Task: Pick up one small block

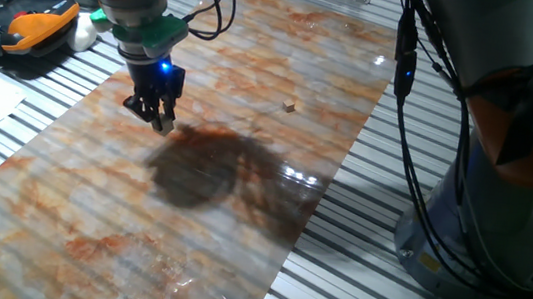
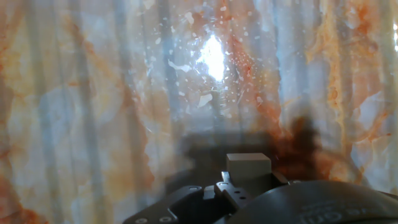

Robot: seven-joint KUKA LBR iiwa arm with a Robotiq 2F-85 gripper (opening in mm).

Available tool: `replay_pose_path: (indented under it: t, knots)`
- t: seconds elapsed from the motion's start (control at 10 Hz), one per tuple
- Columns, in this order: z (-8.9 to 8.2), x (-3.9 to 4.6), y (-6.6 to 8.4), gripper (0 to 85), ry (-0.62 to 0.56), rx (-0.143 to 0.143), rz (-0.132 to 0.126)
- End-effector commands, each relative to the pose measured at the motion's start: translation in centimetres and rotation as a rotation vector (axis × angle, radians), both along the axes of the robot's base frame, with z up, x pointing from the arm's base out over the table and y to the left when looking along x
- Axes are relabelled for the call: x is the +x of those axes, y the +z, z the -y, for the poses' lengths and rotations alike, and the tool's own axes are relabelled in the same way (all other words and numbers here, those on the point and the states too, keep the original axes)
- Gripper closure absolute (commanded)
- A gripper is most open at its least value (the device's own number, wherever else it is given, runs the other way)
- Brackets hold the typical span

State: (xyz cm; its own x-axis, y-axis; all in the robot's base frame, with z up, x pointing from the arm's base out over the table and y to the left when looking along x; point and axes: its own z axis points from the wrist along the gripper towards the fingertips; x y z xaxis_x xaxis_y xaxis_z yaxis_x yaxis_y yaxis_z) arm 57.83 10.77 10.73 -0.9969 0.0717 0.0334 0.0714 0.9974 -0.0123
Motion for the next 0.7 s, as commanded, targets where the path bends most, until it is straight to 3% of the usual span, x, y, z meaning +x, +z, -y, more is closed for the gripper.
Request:
replay_pose_path:
  t: [0.0, 0.6]
  knots:
    - [-0.29, 0.12, 0.17, 85.0, -0.006, 0.000, -0.002]
    - [-0.48, 0.27, 0.24, 85.0, -0.001, -0.003, 0.003]
